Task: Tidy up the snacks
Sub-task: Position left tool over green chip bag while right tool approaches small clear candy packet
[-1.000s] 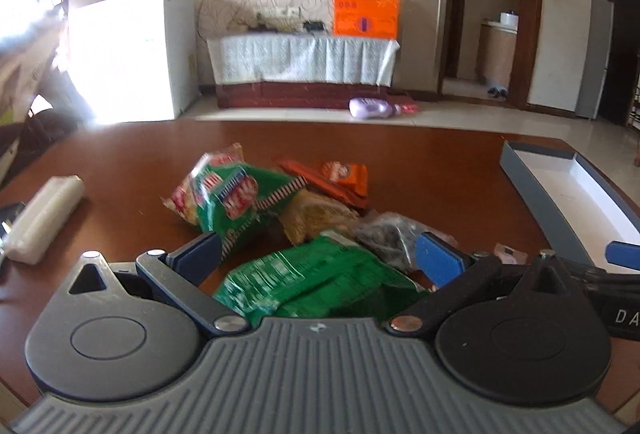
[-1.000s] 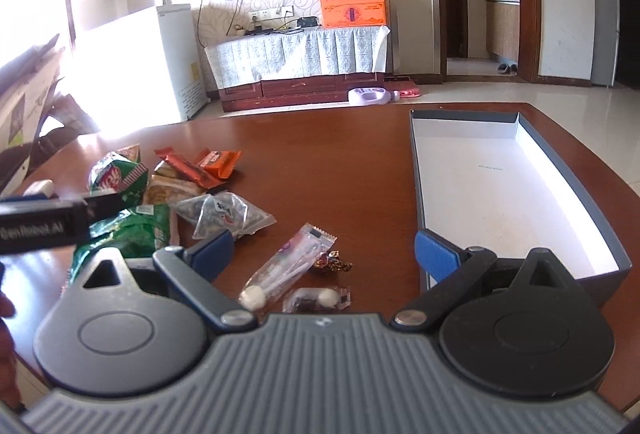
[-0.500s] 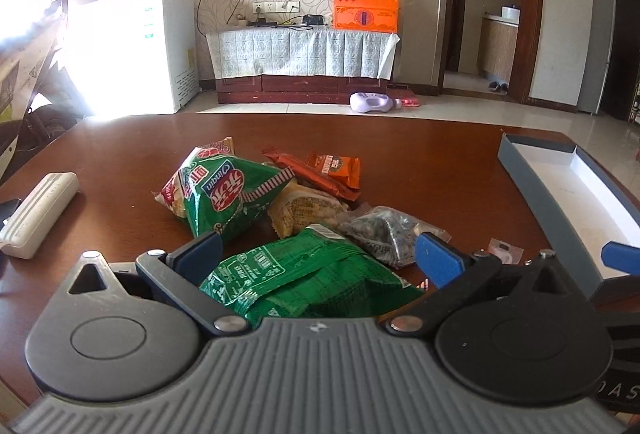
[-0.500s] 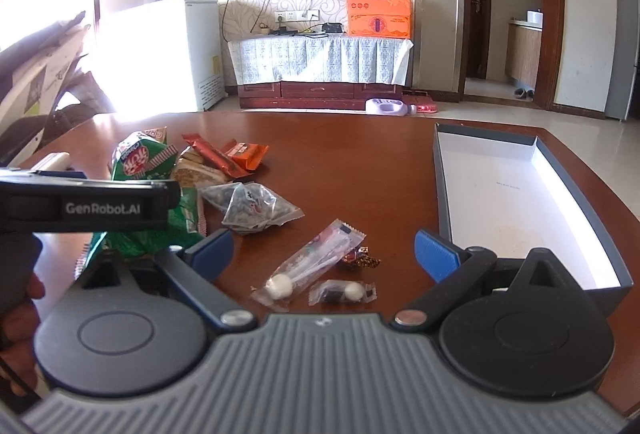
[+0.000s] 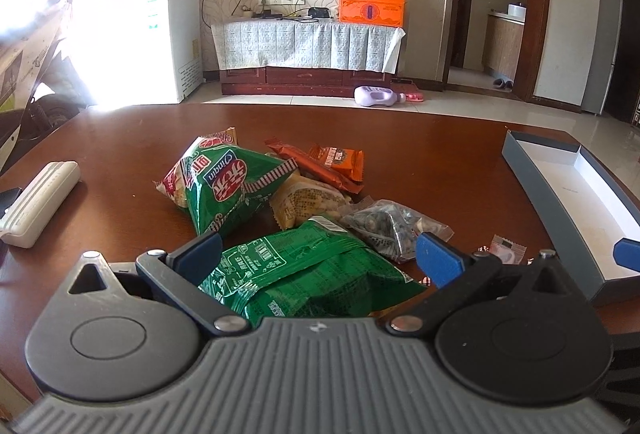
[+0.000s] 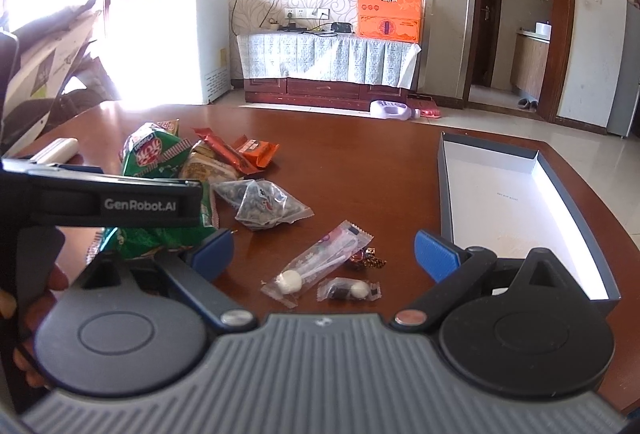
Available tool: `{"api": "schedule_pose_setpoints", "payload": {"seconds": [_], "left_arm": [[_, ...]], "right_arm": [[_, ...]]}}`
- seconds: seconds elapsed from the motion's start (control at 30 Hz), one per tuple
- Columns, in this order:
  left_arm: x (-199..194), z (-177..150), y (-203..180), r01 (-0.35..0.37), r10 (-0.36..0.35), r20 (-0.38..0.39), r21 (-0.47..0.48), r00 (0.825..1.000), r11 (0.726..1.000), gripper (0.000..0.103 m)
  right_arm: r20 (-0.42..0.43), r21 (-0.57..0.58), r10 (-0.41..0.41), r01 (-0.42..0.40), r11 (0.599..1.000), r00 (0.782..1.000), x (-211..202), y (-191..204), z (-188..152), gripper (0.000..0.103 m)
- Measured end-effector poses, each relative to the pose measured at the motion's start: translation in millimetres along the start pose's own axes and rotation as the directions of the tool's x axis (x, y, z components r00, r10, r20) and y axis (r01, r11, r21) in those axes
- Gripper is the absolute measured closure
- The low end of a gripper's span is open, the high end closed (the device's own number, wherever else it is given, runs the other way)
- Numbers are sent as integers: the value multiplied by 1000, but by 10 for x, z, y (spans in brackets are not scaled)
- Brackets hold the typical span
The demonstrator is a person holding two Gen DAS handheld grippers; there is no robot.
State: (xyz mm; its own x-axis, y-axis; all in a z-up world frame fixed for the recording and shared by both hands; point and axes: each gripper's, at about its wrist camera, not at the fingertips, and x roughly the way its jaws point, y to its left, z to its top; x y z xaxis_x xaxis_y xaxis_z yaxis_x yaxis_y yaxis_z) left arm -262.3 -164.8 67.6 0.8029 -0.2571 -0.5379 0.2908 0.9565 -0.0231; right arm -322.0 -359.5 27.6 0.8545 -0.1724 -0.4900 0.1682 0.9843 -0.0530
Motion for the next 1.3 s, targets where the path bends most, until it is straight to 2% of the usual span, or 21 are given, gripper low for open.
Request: {"api": "schedule_pose_setpoints", "payload": {"seconds": [0.8,1.3], "left_arm": [[54,-34,105,-4,4,-24,-11,1000,1000,0],[37,-27,124,33,-33,8,-15,999,999,0]], "right_arm": [[-13,-13,-5,5,1000,1000,2,-15,3,4],[-19,-12,14,-14,1000,1000,-4,-30,16,4]]}}
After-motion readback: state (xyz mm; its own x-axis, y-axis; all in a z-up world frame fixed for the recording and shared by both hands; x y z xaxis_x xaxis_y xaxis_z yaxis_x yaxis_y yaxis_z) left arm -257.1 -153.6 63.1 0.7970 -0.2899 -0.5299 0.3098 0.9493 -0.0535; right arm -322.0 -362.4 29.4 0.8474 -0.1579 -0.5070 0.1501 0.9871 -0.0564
